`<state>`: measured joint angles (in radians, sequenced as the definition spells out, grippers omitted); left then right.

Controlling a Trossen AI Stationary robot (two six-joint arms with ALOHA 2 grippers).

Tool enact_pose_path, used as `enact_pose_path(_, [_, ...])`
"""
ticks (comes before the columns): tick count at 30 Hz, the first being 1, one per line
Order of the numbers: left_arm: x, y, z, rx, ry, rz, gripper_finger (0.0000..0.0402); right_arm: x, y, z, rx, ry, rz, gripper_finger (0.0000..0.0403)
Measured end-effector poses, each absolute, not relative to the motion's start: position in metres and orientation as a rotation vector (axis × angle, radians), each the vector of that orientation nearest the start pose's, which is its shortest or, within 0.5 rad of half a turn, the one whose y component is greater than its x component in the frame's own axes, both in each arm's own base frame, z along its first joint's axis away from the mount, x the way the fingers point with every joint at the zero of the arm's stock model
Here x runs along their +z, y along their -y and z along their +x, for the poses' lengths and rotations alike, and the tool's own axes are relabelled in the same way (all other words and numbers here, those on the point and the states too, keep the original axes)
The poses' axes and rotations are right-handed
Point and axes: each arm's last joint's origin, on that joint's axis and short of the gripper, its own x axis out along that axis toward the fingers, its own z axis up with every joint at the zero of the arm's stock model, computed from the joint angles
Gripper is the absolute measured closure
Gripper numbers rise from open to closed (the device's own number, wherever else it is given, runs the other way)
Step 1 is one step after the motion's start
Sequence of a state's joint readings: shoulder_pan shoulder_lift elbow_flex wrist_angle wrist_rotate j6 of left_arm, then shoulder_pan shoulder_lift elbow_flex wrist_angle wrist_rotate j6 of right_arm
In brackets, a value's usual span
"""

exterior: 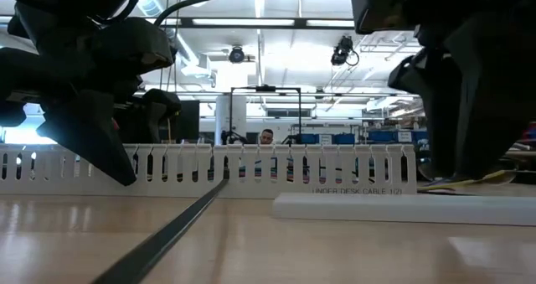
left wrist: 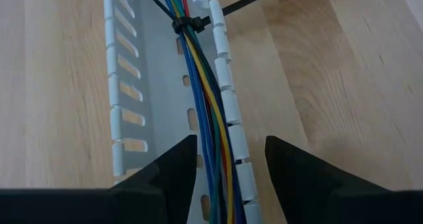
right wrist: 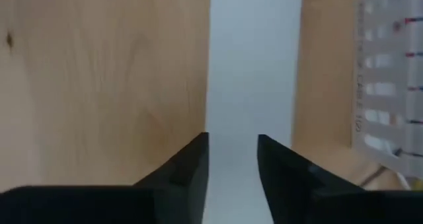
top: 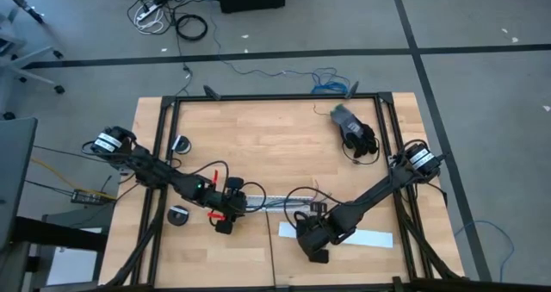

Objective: Ziptie cables
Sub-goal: Close the lid on the cable duct

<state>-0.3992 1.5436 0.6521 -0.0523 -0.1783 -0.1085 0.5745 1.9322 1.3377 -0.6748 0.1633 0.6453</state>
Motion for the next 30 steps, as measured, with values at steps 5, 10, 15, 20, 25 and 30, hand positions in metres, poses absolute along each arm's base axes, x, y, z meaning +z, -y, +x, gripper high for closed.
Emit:
enact_pose_path(5, [0.137,0.100,0.251,-0.154,-0.914,0.168,0.0227,0.174,-0.200,0.318,-0.075,-1.259,0.074,0.0334])
enact_pose_path(10, [0.137,0.100,0.251,-0.154,-0.914,0.168,0.0227,0.174,-0.201,0.319,-0.057,-1.276,0.125,0.0342])
enact_pose_path(15, [0.137,0.100,0.251,-0.154,-0.913,0.168,0.0227,0.175,-0.200,0.323,-0.045,-1.238,0.121,0.0317])
enact_pose_path(20, [0.137,0.100,0.251,-0.154,-0.912,0.168,0.0227,0.177,-0.195,0.331,-0.053,-1.197,0.149,0.0276])
enact_pose_path(25, [0.137,0.101,0.251,-0.163,-0.914,0.163,0.0227,0.169,-0.190,0.327,-0.065,-1.224,0.140,0.0224])
enact_pose_path(30, [0.137,0.101,0.251,-0.165,-0.915,0.163,0.0227,0.169,-0.190,0.327,-0.082,-1.215,0.162,0.0164])
